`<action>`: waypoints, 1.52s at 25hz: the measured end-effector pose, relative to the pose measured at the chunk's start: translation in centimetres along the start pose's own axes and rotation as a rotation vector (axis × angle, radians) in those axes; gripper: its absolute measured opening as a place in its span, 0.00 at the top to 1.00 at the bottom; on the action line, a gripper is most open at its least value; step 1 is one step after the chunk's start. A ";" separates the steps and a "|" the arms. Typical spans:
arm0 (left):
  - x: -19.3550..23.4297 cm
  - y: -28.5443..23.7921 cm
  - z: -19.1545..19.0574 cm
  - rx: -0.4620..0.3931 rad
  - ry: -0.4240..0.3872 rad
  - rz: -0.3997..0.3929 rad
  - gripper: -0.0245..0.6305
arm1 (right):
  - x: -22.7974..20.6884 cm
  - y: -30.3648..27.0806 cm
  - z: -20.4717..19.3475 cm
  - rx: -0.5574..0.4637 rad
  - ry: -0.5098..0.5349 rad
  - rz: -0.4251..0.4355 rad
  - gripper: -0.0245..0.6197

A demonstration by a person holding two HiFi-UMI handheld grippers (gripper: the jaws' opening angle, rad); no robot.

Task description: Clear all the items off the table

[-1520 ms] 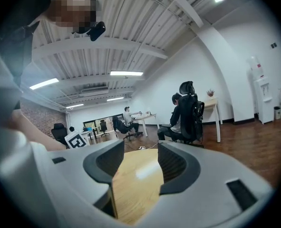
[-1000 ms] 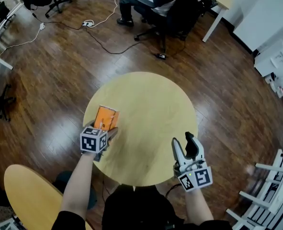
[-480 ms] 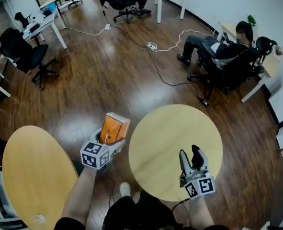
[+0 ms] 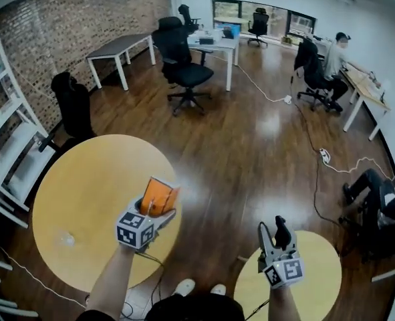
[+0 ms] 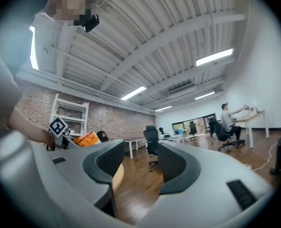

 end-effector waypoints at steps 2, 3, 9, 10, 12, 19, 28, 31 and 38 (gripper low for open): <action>4.8 4.4 0.2 -0.030 0.029 0.101 0.29 | 3.6 -4.0 0.5 -0.006 0.000 0.110 0.61; 7.0 6.6 0.1 -0.042 0.045 0.150 0.29 | 5.5 -5.6 0.7 -0.006 0.002 0.158 0.61; 17.2 16.9 -1.8 -0.092 0.162 0.374 0.29 | 15.9 -13.5 2.7 -0.027 0.022 0.356 0.61; 18.6 18.0 -2.2 -0.093 0.175 0.394 0.29 | 17.5 -14.4 3.0 -0.032 0.025 0.375 0.61; 21.4 19.8 -3.1 -0.087 0.197 0.431 0.29 | 20.7 -16.2 3.7 -0.043 0.033 0.403 0.61; 26.9 20.2 -5.8 -0.045 0.282 0.487 0.29 | 24.9 -18.9 4.6 -0.036 0.063 0.423 0.61; 29.8 14.2 -10.6 0.093 0.345 0.458 0.29 | 25.4 -19.8 1.4 0.054 0.062 0.363 0.61; 30.2 12.3 -12.5 0.152 0.367 0.443 0.29 | 25.8 -19.6 -0.6 0.123 0.060 0.363 0.61; 30.2 8.2 -18.0 0.349 0.337 0.400 0.29 | 26.2 -17.6 -5.3 0.274 0.008 0.376 0.61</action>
Point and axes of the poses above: the fingertips, and each gripper's own axes: y backward along the fingers, x to its left, z out of its top, the point moved 2 cm from there along y, backward along the fingers, and after that the axes turned 14 degrees about y, right-handed, at the moved point
